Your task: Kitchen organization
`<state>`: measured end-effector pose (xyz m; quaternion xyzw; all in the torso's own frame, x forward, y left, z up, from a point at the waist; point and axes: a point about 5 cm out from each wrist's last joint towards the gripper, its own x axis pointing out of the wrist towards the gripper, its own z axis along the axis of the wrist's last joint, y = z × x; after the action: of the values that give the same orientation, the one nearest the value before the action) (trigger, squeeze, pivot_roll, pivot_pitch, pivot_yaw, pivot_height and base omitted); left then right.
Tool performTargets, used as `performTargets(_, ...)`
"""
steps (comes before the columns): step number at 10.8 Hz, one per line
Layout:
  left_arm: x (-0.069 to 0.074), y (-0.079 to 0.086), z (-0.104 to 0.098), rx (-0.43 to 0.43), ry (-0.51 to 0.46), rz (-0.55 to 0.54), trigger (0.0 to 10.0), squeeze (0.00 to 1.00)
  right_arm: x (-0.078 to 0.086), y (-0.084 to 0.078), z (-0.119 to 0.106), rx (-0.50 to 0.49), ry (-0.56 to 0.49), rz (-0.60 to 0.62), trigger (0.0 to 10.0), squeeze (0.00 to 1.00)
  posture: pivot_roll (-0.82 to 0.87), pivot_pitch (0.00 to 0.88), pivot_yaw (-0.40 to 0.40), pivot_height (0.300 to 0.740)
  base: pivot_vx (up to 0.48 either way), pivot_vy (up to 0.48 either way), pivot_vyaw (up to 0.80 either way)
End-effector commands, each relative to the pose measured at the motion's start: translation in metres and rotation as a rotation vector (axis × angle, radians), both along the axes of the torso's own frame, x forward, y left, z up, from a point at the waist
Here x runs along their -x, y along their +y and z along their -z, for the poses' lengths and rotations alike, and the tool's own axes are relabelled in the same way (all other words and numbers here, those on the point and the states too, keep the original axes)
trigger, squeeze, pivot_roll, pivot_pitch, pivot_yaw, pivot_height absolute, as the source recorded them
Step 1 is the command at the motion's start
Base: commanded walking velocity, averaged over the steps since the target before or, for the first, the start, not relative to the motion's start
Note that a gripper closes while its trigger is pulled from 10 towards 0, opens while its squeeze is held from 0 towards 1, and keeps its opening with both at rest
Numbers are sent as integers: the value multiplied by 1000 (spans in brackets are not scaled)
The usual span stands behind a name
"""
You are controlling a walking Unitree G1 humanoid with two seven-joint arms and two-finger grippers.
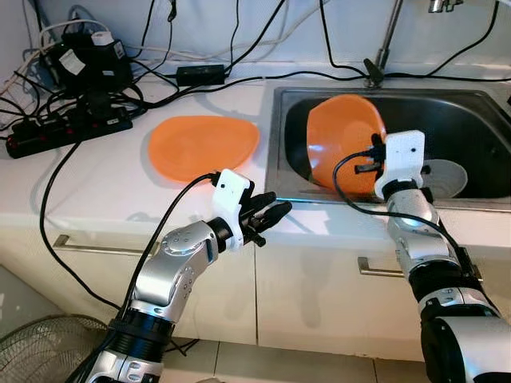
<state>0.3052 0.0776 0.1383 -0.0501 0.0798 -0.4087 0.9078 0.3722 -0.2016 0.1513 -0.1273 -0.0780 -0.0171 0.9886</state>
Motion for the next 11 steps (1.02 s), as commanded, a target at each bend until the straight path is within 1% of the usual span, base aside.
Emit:
performTargets(1,-1,-1,-7,-18,-25,14,10000,0,-6,3,-17,22,-59,-22,10000,753,48,0,59,740,0,0,0)
performTargets(2,-1,-2,-6,-16,-23,15,10000,0,-7,4,-17,25,-57,-28,10000,718,49,0,56,740,0,0,0)
performTargets(3,-1,-2,-6,-14,-22,16,10000,0,-7,4,-17,24,-57,-29,10000,733,49,0,56,740,0,0,0)
performTargets(5,-1,-2,-6,-11,-20,16,10000,0,-8,5,-18,22,-61,-36,10000,678,50,0,54,740,0,0,0)
performTargets(6,-1,-2,-6,-10,-21,15,10000,0,-9,6,-20,18,-68,-36,10000,0,51,0,53,740,0,0,0)
performTargets(7,-1,-2,-6,-10,-23,14,10000,0,-9,6,-21,13,-77,-38,10000,0,51,0,53,740,0,0,0)
performTargets(8,-1,-2,-7,-9,-25,12,10000,0,-9,6,-26,-15,-102,-40,10000,0,51,0,53,740,0,0,0)
performTargets(10,-1,-2,-6,-6,-26,6,10000,0,-10,12,-54,-92,-225,-57,10000,0,45,0,56,740,0,0,0)
performTargets(11,-1,-3,-6,-6,-26,6,10000,0,-9,14,-61,-120,-260,-62,10000,0,43,0,57,740,0,0,0)
